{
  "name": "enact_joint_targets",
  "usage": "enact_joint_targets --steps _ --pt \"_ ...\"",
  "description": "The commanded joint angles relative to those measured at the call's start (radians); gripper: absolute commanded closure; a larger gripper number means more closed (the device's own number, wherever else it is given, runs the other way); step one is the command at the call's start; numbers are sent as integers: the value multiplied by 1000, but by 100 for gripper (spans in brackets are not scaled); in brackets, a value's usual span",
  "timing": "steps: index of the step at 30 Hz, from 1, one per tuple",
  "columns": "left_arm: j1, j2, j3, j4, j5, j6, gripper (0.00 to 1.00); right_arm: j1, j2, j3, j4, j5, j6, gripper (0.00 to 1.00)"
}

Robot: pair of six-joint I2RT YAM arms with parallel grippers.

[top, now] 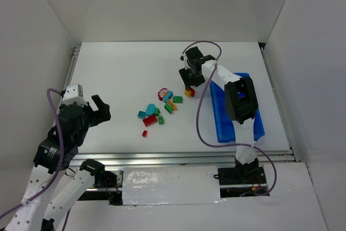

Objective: Sort the legos into containers by color

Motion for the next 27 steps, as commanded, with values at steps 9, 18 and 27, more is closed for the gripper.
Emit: enact_joint_targets --steps 9,18,27 --pt "4 -2 -4 54 11 23 1 0 -75 -72 41 -125 25 32" --pt "4 -8 -4 54 13 23 1 0 -4 -33 -13 -53 26 39" --pt "4 -4 -4 55 19 24 0 0 6 -46 18 -49 51 38"
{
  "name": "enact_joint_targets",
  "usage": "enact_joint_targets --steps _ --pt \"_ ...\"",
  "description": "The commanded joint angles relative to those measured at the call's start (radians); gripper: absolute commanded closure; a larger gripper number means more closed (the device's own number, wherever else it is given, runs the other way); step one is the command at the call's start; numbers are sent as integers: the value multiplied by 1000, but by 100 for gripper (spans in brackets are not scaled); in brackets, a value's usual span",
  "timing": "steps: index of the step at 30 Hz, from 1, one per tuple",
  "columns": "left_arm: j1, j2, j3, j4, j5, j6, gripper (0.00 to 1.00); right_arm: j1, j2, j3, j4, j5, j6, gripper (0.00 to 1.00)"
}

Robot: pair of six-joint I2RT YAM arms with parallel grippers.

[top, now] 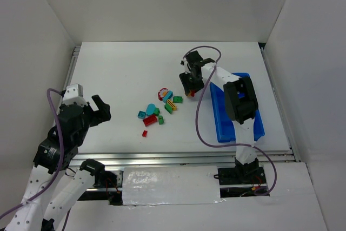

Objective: Sort the legos into containers by color

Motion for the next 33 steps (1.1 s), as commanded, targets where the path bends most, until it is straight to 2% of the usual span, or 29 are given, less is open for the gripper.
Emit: enact_joint_targets --steps 1,7,14,17,20,22,23,25,27,30,33 --pt "4 -2 -4 54 12 24 1 -1 12 21 18 22 19 39" --pt "4 -2 -4 53 8 24 0 1 -6 18 46 17 67 78" --pt "4 0 1 53 8 19 0 2 -146 -73 132 31 159 95" --pt "4 -2 8 53 7 13 1 10 -236 -110 132 80 232 96" --pt "4 18 39 42 28 1 1 51 -371 -198 168 80 312 95" --pt "4 38 68 42 63 -60 0 91 -501 -299 207 106 338 94" --pt "4 43 70 66 167 -73 1 146 -582 -332 240 106 364 94" --pt "4 52 67 123 278 -131 1 200 -652 -426 297 94 393 94" --pt "4 61 53 242 441 -212 1 286 -753 -521 342 105 465 93" --pt "3 80 -13 414 609 -313 1 390 -887 -631 431 138 544 93" --pt "-2 115 -66 537 703 -376 1 487 -989 -688 481 174 602 92"
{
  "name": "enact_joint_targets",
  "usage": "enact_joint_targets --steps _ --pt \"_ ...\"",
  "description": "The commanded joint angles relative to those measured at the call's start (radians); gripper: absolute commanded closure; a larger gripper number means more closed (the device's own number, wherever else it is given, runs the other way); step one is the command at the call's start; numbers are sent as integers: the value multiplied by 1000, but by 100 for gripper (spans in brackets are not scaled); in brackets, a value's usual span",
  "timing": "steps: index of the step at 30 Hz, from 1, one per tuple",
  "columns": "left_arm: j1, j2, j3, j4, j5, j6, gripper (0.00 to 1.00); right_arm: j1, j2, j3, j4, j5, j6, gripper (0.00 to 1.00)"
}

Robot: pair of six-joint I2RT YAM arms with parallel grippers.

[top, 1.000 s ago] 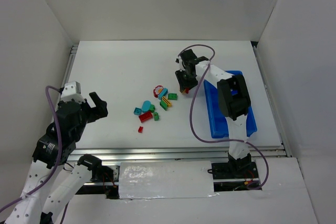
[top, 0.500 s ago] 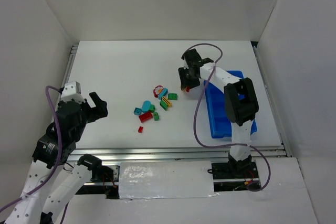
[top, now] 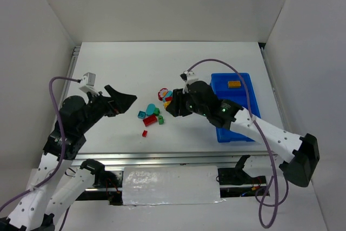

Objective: Sort the legos into containers by color

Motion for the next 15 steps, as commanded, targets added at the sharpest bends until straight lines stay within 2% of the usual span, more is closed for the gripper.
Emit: enact_joint_targets --steps 1,6,15 --pt "-4 44 -57 239 228 -128 2 77 -110 -60 121 72 123 92" --pt "-45 89 -120 314 257 -148 5 154 -140 -59 127 46 146 91" --pt "-225 169 -140 385 207 -152 4 222 -71 5 101 101 144 90"
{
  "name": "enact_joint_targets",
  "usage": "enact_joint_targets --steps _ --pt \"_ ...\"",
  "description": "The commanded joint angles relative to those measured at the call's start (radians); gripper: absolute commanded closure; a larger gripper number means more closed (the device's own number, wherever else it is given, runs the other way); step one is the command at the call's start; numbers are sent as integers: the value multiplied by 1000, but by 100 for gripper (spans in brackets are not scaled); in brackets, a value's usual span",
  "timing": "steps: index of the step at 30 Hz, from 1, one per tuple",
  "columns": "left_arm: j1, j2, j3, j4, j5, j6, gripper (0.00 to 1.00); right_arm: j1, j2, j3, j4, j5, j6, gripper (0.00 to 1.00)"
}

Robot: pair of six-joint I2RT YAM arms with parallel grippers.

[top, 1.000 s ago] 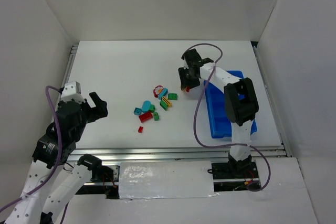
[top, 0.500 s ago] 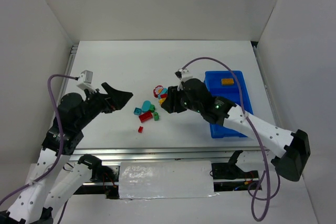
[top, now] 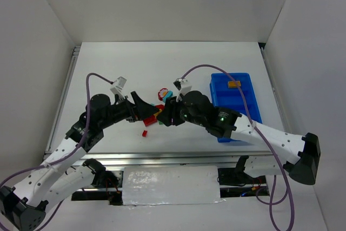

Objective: Sort the legos into containers by color

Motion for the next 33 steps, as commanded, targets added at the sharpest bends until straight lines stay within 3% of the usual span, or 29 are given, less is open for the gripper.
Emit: enact_joint_targets --steps 1,15,19,24,33 --pt "-54 22 27 100 -3 -1 5 9 8 50 32 47 11 90" --pt "-140 85 -1 156 -52 0 20 15 2 49 88 -32 38 89" --pt "-141 70 11 121 -104 -4 17 19 -18 26 101 -8 41 89" --pt "-141 -46 24 2 -265 -30 10 19 -27 6 78 49 42 89" --pt "-141 -143 22 -12 -302 -49 7 21 -14 3 74 66 50 89"
